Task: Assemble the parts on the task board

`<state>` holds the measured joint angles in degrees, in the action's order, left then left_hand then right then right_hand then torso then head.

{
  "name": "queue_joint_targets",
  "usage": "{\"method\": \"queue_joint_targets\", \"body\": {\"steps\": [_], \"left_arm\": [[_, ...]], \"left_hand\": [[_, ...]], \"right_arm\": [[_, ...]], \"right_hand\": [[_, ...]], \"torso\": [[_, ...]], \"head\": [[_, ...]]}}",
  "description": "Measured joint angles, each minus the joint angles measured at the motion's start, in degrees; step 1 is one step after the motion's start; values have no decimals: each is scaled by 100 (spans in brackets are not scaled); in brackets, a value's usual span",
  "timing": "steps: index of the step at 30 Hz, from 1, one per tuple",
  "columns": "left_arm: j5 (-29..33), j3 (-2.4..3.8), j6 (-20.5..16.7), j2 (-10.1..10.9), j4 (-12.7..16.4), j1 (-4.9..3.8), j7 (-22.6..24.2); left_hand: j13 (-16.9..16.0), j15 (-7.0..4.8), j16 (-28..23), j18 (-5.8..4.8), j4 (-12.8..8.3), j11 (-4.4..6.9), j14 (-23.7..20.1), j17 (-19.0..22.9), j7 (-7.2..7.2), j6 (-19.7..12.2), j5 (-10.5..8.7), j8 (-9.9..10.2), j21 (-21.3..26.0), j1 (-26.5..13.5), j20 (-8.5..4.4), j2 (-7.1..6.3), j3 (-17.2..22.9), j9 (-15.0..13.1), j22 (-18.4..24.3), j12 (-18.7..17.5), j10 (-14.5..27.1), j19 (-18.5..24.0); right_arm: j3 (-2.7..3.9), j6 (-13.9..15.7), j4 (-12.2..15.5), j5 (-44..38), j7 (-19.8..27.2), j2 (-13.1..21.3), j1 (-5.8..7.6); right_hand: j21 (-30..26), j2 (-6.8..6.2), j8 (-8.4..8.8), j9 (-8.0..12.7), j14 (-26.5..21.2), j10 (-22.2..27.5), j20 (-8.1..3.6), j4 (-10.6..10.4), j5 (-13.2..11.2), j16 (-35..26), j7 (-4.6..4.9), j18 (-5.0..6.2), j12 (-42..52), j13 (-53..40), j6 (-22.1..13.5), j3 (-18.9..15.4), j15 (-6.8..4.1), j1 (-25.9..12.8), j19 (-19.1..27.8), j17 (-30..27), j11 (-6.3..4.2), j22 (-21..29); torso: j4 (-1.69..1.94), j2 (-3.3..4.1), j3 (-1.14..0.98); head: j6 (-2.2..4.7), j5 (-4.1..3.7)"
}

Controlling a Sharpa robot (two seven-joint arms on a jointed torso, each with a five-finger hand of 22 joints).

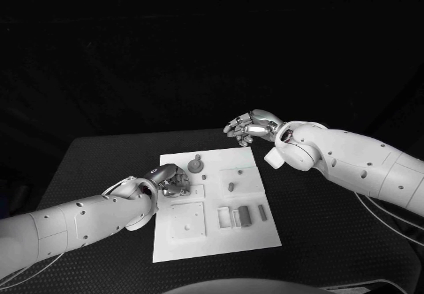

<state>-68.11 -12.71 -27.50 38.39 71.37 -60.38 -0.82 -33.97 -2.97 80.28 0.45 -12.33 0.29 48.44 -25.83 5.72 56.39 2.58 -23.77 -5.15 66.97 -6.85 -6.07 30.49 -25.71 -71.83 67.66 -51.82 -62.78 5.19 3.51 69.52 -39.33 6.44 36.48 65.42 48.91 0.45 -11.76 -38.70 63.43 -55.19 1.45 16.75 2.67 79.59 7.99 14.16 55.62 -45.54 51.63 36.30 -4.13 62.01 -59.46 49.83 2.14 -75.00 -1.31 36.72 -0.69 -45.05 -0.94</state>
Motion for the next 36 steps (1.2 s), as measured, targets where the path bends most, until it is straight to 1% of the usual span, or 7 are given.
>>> {"method": "queue_joint_targets", "body": {"steps": [11,23,30,36], "left_arm": [[0,4,11,9,30,5,-3],[0,7,37,19,47,7,-14],[0,9,61,20,47,5,-16],[0,10,72,17,41,4,-19]], "left_hand": [[-5,0,22,-1,-8,0,0,-2,0,0,-19,-3,1,-8,0,-8,-7,0,0,0,0,0],[-8,0,22,0,-15,-1,0,-4,1,-1,3,-4,1,-13,0,-19,-15,0,-16,0,1,0],[-10,0,22,0,-15,-1,0,-3,10,-10,3,-23,0,-20,0,-28,-15,0,-19,0,1,0],[-9,0,22,0,-15,-1,0,-3,10,-10,3,-25,-1,-34,0,-43,-15,0,-26,0,1,0]], "right_arm": [[0,4,0,0,1,5,0],[0,4,-2,-1,1,10,0],[0,4,-5,-1,1,11,0],[0,4,-5,-1,1,10,0]], "right_hand": [[0,0,0,5,-6,0,0,0,0,0,0,-2,0,5,-2,0,6,0,0,-5,0,0],[0,0,0,4,-8,0,0,0,0,0,12,-4,0,11,-14,0,8,0,0,-5,0,0],[0,0,0,4,15,0,0,0,0,0,11,-7,0,10,-13,0,1,0,0,-5,0,0],[0,0,0,4,19,0,0,0,0,0,10,-9,0,10,-12,0,-3,0,0,-5,0,0]], "torso": [[1,0,0],[1,-2,-1],[2,-3,-1],[2,-3,-1]], "head": [[-13,-14],[-14,-18],[-21,13],[-18,9]]}}
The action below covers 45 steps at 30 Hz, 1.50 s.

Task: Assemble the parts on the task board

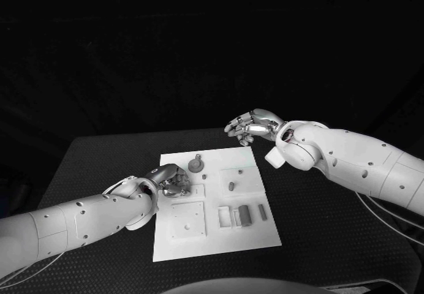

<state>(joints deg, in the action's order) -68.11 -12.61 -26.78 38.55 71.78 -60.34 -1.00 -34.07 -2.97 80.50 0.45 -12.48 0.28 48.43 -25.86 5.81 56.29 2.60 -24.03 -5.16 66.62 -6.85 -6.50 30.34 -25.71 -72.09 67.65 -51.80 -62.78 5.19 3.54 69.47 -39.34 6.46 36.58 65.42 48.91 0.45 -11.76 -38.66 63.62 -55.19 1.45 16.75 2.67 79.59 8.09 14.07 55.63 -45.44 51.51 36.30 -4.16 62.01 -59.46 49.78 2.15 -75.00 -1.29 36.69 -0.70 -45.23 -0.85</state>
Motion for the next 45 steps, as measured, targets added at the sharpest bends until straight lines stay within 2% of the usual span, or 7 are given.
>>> {"method": "queue_joint_targets", "body": {"steps": [4,11,20,28,37,45], "left_arm": [[0,1,9,-3,-5,-1,-4],[0,4,26,-2,-3,-3,-13],[-3,9,65,-3,-3,-8,-37],[-31,14,122,2,5,-15,-71],[-75,16,134,7,14,-16,-96],[-91,14,130,11,14,-13,-101]], "left_hand": [[-6,0,0,0,0,0,0,0,0,0,0,0,-1,1,0,-1,0,0,0,0,0,0],[-12,0,0,1,9,0,0,1,0,0,-1,3,27,-17,0,-13,-25,0,-17,23,0,0],[-11,0,0,1,-6,0,0,1,1,-1,-1,13,34,-49,0,-30,-42,-36,-33,23,0,0],[-23,0,0,4,-9,-20,0,1,20,-21,-1,14,61,-116,0,-94,-77,-235,-50,23,19,0],[-58,0,67,6,-52,-40,0,-20,58,-66,0,46,68,-63,-11,-191,-120,-233,-67,74,39,-52],[-65,0,67,40,-69,-48,0,-26,83,-102,0,58,67,-60,-11,-194,-103,-217,-101,74,31,-52]], "right_arm": [[0,0,0,0,0,0,0],[0,0,-5,0,0,0,0],[0,0,-5,0,-1,-1,0],[0,0,-5,0,-1,0,0],[0,-1,-8,-1,-2,2,0],[0,-1,-4,-1,-4,5,0]], "right_hand": [[0,0,0,0,1,0,0,0,0,0,-1,-21,0,5,0,0,0,0,0,0,0,0],[0,0,0,5,1,0,0,0,0,0,-2,34,0,5,1,0,0,0,0,0,0,0],[0,0,0,4,1,0,0,0,0,0,-10,42,0,4,9,0,1,0,0,-5,0,0],[0,0,0,4,1,0,0,0,0,0,-12,41,0,9,10,0,1,0,0,-5,0,0],[0,0,0,4,-5,0,0,0,0,0,-21,37,0,9,3,0,8,0,0,-5,0,0],[0,0,0,3,-6,0,0,0,0,0,-8,18,0,15,-11,0,9,0,0,-4,0,0]], "torso": [[-1,0,0],[-1,0,0],[-1,0,0],[-2,0,-1],[-3,1,-2],[-3,1,-2]], "head": [[1,-3],[-29,-12],[-32,-16],[-36,-19],[-36,-16],[-32,-20]]}}
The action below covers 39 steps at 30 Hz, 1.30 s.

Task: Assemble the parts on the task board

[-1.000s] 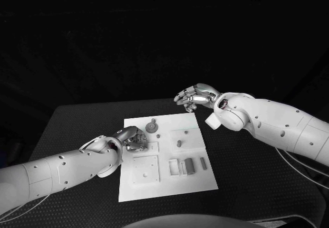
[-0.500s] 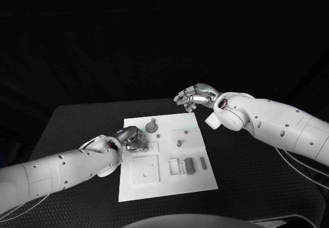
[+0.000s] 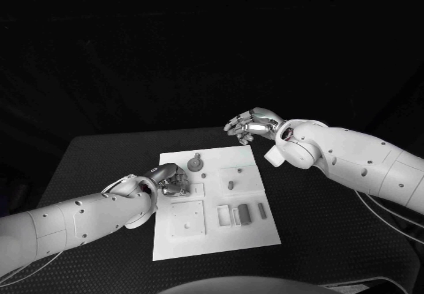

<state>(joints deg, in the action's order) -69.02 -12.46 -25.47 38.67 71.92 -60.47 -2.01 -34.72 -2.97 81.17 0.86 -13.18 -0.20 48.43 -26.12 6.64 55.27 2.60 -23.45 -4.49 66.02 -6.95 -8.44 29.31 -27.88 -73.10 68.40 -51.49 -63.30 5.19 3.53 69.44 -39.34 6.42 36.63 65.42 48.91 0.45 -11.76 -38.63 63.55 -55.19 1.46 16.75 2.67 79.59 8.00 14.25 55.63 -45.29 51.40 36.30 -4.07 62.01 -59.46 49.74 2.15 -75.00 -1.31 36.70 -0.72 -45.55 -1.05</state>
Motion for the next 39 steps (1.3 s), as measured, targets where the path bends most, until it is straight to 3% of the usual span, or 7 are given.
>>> {"method": "queue_joint_targets", "body": {"steps": [17,25,39], "left_arm": [[-10,1,10,-2,-8,1,2],[-11,3,29,1,-8,-1,4],[-11,4,38,3,-5,-1,2]], "left_hand": [[-16,0,22,6,-78,0,0,1,15,-25,0,44,-2,26,0,-20,47,15,-33,21,0,0],[-24,0,23,8,-157,-21,-1,-4,33,-75,0,104,22,145,0,82,125,45,-49,55,21,0],[-24,-1,26,10,-176,-20,-1,-3,29,-94,-1,111,23,146,0,83,143,51,-66,55,20,0]], "right_arm": [[0,0,2,0,0,10,0],[0,0,2,0,0,15,0],[0,0,3,0,1,21,0]], "right_hand": [[0,0,0,4,-2,0,0,0,0,0,-1,-5,0,0,1,0,2,0,0,0,0,0],[0,0,0,4,-3,0,0,0,0,0,-2,-8,0,6,1,0,3,0,0,0,0,0],[0,0,24,4,-10,0,0,0,0,0,-5,-11,0,5,4,0,10,0,0,-5,0,0]], "torso": [[3,0,2],[4,0,6],[4,0,4]], "head": [[-8,-24],[-8,-33],[-18,-36]]}}
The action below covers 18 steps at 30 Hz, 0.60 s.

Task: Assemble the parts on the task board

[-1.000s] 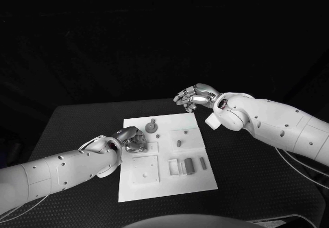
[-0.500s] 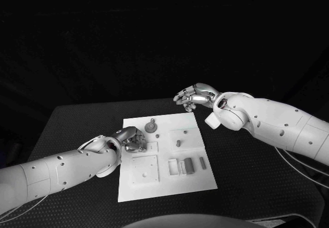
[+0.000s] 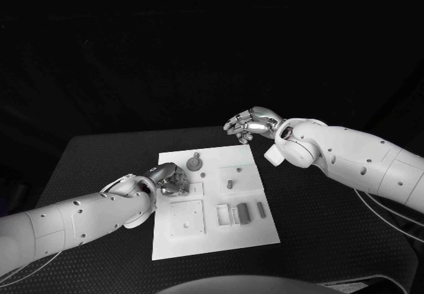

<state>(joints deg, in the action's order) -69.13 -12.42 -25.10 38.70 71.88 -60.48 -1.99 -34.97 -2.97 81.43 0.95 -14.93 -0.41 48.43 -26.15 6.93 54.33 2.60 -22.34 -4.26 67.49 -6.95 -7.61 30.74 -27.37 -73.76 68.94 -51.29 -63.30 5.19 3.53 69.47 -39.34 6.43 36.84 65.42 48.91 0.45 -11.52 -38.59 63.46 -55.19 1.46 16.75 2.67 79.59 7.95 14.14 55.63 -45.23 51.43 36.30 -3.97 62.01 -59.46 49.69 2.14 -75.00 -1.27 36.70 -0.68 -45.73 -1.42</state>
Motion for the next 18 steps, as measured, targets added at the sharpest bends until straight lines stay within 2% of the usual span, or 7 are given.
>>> {"method": "queue_joint_targets", "body": {"steps": [8,12,18], "left_arm": [[0,0,6,0,0,0,-1],[0,1,20,-2,-1,-2,-4],[-27,2,30,-9,-3,-3,-24]], "left_hand": [[-5,0,21,0,-7,-41,0,0,16,-35,0,35,-1,0,2,-13,-27,0,-16,0,0,-2],[-11,0,21,0,24,-41,0,1,16,-36,1,37,-2,-154,20,-166,-134,16,-17,0,0,-19],[-10,-21,22,1,32,-62,-21,1,37,-64,1,73,-6,-313,19,-266,-267,29,-50,0,21,-20]], "right_arm": [[0,0,1,0,0,2,0],[0,0,1,0,0,2,0],[0,0,1,0,0,3,0]], "right_hand": [[0,0,0,5,0,0,0,0,0,0,-7,-2,0,5,7,0,1,0,0,0,0,0],[0,0,0,5,-1,0,0,0,0,0,-8,-3,0,5,7,0,1,0,0,0,0,0],[0,0,0,4,15,0,0,0,0,0,-9,-4,0,5,8,0,-13,0,0,0,0,0]], "torso": [[0,0,-2],[-1,0,-2],[-1,0,-2]], "head": [[0,-1],[1,-3],[-3,-3]]}}
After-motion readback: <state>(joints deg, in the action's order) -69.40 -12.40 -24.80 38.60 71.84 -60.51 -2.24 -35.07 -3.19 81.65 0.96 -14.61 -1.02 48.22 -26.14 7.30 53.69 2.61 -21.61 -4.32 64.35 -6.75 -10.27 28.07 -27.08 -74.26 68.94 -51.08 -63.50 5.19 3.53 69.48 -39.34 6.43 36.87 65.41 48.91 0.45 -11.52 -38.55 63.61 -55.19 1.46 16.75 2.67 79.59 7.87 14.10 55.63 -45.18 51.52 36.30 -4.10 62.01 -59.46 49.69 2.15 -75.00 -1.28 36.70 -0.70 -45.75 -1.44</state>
